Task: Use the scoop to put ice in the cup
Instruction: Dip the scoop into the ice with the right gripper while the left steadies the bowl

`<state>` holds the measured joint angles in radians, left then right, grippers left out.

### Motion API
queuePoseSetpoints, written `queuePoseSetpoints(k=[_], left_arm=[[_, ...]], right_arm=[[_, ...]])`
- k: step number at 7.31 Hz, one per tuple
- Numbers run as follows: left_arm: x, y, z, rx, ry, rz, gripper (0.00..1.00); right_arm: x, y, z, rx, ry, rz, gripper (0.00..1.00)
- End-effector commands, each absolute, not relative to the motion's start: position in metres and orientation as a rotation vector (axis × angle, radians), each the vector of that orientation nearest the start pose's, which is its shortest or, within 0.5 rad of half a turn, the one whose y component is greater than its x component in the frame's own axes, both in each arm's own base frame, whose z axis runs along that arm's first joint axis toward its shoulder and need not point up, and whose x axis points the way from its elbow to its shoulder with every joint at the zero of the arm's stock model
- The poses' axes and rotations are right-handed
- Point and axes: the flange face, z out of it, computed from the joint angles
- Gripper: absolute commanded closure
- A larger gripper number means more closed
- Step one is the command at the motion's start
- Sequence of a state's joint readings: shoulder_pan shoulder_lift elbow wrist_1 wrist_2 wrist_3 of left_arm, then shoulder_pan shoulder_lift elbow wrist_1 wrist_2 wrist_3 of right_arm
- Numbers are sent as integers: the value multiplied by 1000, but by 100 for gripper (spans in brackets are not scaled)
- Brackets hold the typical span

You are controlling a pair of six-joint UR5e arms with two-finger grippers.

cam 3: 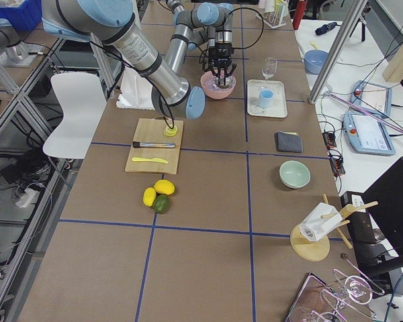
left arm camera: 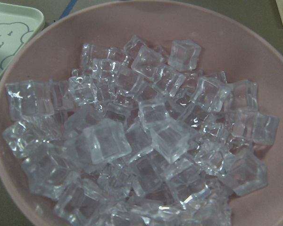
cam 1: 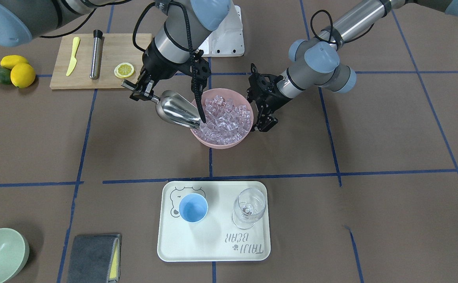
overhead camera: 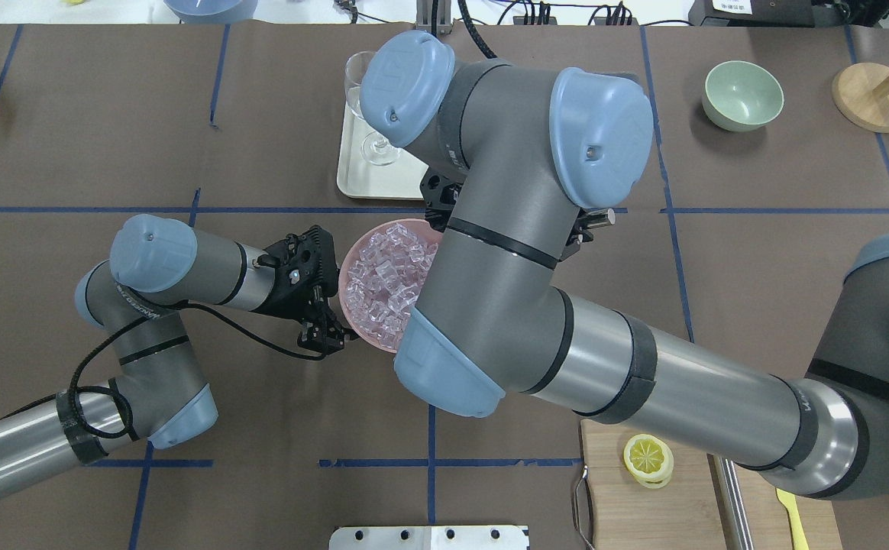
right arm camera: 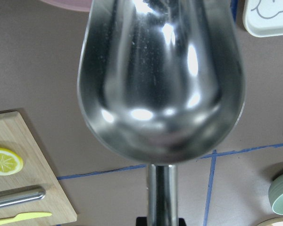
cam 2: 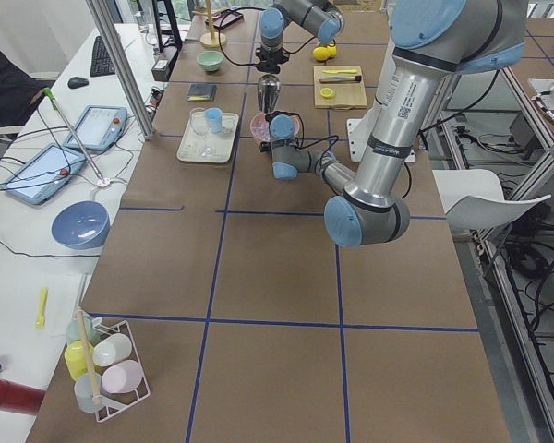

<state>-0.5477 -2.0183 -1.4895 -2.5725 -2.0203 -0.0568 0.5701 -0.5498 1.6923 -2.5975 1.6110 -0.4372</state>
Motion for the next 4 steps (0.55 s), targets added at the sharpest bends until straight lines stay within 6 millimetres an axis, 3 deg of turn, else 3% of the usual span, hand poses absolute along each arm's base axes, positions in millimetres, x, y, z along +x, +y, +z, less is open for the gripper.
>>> queuePoseSetpoints(k=[1, 4], left_arm=[[515, -420, 325, 1018, 1076, 1101, 4], [517, -418, 326, 1015, 1077, 1104, 4]], right_arm=[[-476, -442, 117, 85, -40, -1472, 100], [-487, -434, 116, 79, -3, -1511, 100]])
